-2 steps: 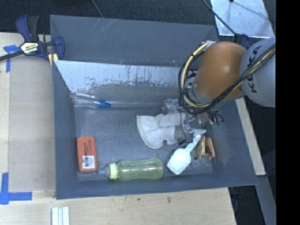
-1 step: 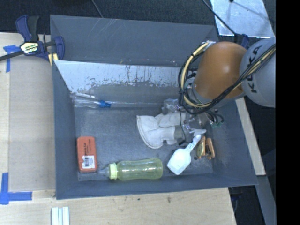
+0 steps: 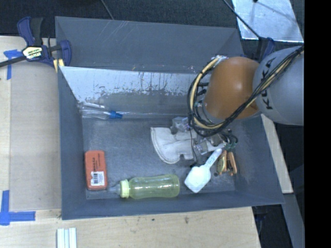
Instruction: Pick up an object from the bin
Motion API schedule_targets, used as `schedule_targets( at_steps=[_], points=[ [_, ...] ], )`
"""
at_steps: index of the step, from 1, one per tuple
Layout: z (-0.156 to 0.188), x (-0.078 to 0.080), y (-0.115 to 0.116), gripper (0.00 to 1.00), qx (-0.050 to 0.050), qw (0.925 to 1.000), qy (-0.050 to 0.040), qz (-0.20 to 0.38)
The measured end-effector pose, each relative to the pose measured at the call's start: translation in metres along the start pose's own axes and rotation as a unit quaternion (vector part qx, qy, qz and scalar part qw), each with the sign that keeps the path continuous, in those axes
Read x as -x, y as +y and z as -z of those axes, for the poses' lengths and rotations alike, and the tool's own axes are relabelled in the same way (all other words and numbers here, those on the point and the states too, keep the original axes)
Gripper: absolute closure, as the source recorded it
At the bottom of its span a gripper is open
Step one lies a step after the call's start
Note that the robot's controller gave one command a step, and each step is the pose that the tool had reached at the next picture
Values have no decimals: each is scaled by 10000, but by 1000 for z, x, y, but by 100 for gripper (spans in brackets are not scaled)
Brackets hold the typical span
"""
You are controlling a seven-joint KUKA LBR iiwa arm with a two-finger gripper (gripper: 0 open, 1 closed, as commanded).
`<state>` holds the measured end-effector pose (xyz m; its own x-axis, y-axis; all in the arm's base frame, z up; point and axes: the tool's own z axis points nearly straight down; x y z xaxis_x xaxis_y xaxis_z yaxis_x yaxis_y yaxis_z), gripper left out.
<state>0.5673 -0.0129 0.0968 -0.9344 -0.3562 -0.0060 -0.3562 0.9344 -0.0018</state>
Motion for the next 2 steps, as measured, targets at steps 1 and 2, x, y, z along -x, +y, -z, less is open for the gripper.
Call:
schedule_targets(
  at_steps=[1,2],
  points=[
    [-17,18,25,100,1,9990,-16,-446],
    [-17,18,25,100,1,9990,-16,-445]
  ],
)
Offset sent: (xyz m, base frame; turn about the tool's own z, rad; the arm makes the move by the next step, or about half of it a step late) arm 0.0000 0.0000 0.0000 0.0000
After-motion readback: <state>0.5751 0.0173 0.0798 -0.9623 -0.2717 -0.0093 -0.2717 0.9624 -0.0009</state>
